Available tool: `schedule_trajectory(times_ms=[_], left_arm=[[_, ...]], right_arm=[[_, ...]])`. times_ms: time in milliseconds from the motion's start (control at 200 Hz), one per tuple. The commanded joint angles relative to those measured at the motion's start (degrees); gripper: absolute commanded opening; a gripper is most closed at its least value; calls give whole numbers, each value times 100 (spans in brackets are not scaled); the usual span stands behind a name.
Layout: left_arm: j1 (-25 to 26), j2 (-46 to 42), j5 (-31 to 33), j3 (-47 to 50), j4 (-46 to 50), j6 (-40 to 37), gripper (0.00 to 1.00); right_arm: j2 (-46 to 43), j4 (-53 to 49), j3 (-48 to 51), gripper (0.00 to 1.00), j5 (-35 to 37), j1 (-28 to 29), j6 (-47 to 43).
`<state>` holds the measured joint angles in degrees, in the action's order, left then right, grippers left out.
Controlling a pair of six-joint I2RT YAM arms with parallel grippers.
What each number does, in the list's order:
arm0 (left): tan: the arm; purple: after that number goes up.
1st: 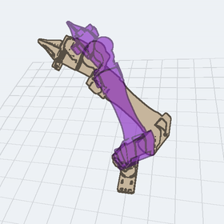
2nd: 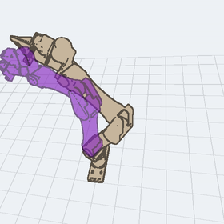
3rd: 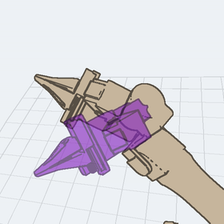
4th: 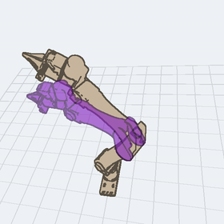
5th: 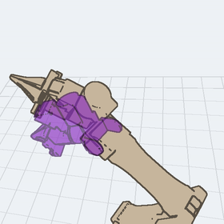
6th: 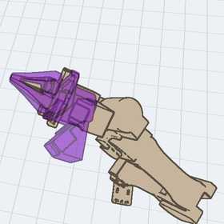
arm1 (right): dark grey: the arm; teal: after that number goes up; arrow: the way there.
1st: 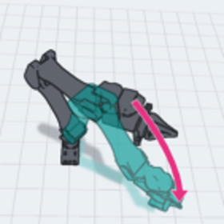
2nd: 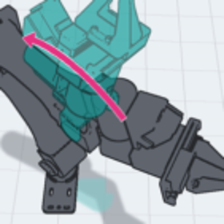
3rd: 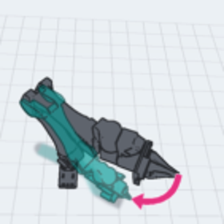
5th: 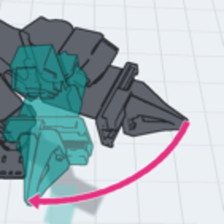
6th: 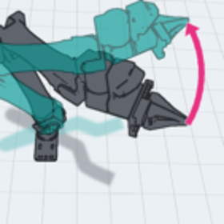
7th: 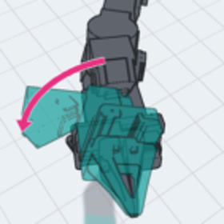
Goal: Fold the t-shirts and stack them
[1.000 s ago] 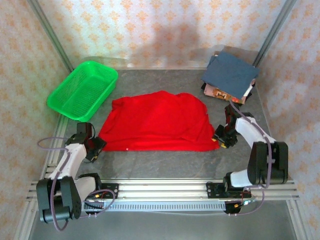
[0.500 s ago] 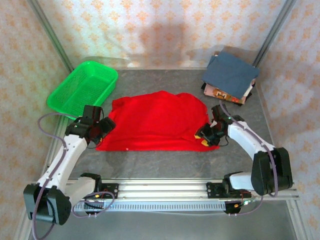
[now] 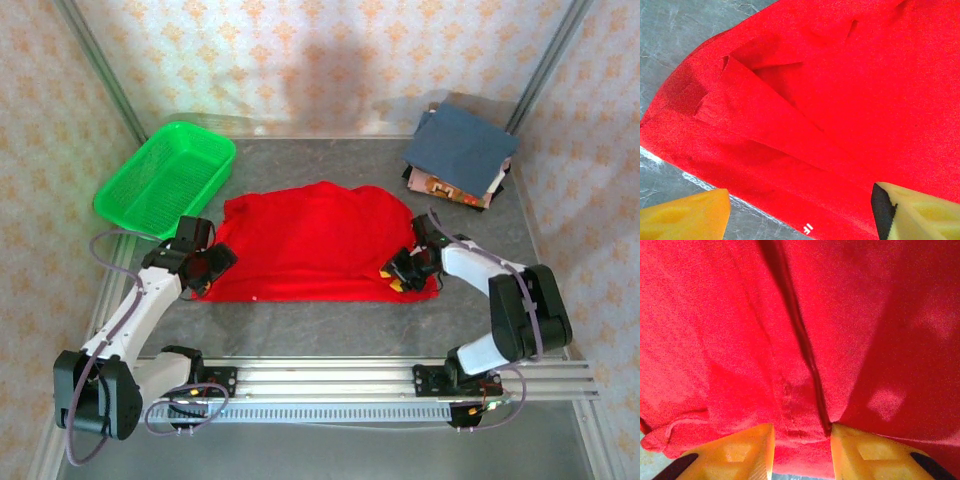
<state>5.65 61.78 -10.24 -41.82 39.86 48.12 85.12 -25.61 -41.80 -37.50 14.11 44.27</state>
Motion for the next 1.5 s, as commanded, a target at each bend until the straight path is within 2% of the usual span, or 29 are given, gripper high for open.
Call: schedule_trajectory(times_ms=[0, 130, 335, 475, 1011, 1246, 1391, 1496], left_arm=[[52, -12, 73, 28, -109, -4, 75], [55, -52, 109, -35, -30, -23, 75], [50, -111, 134, -157, 92, -104, 75], [55, -108, 170, -246, 215, -240, 75], [51, 7, 198, -133, 238, -411, 75], [54, 10, 180, -36, 264, -435, 74], [59, -28, 180, 26, 277, -435, 74], [54, -35, 187, 67, 277, -435, 74]], right_arm=[[200, 101, -200, 33, 118, 48, 21], [224, 148, -246, 28, 237, 55, 54], [311, 107, -625, 5, 297, 53, 53], [439, -77, -992, 1, 271, 57, -65], [1818, -360, -2651, 0, -26, 139, -423], [2381, -423, -3082, 2, -228, 303, -561], [2649, -582, -3287, 8, -211, 382, -705], [2677, -613, -3295, 19, -137, 381, -815]])
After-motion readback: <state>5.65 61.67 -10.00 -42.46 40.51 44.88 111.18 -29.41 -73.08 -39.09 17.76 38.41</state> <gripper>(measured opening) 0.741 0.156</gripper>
